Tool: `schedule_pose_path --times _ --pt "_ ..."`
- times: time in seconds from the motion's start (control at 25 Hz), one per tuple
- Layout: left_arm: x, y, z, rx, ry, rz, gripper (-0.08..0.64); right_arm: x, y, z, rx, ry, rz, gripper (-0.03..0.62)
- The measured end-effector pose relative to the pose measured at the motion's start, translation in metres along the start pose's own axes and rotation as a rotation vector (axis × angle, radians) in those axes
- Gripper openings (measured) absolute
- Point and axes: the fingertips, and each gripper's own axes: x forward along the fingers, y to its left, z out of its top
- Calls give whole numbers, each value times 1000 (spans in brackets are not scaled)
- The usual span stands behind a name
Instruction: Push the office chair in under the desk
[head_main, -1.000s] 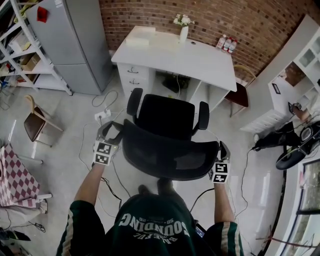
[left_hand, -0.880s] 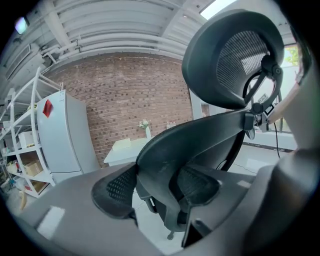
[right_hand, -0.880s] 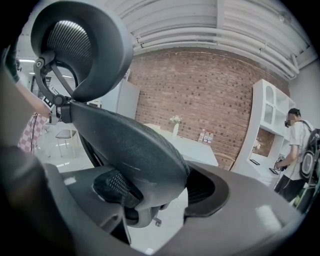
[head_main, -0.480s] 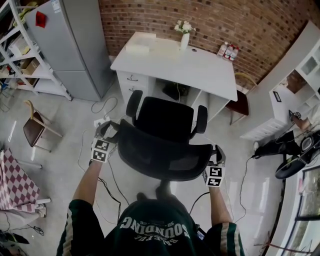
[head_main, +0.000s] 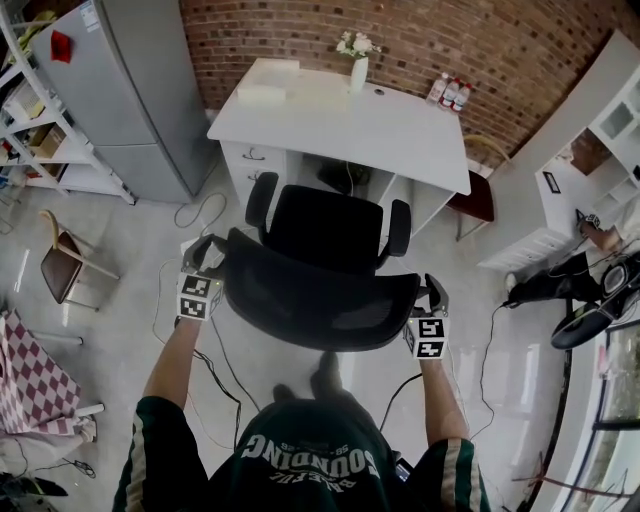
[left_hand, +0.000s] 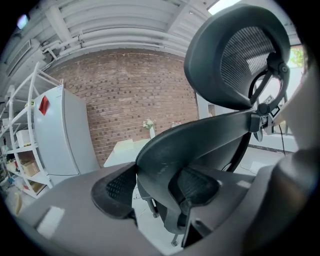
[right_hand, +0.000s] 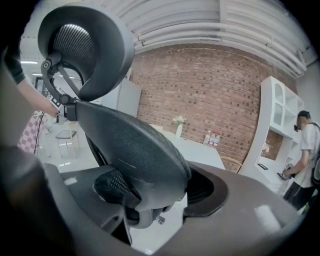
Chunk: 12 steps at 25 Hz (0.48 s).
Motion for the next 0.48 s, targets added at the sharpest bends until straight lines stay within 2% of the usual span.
schedule_pose_path --times 0.36,0.48 --pt "-4 -4 -4 10 6 -6 261 -6 3 -3 1 -11 13 284" --pt "-9 -5 -6 -32 14 -11 268 -10 4 -6 14 9 12 288"
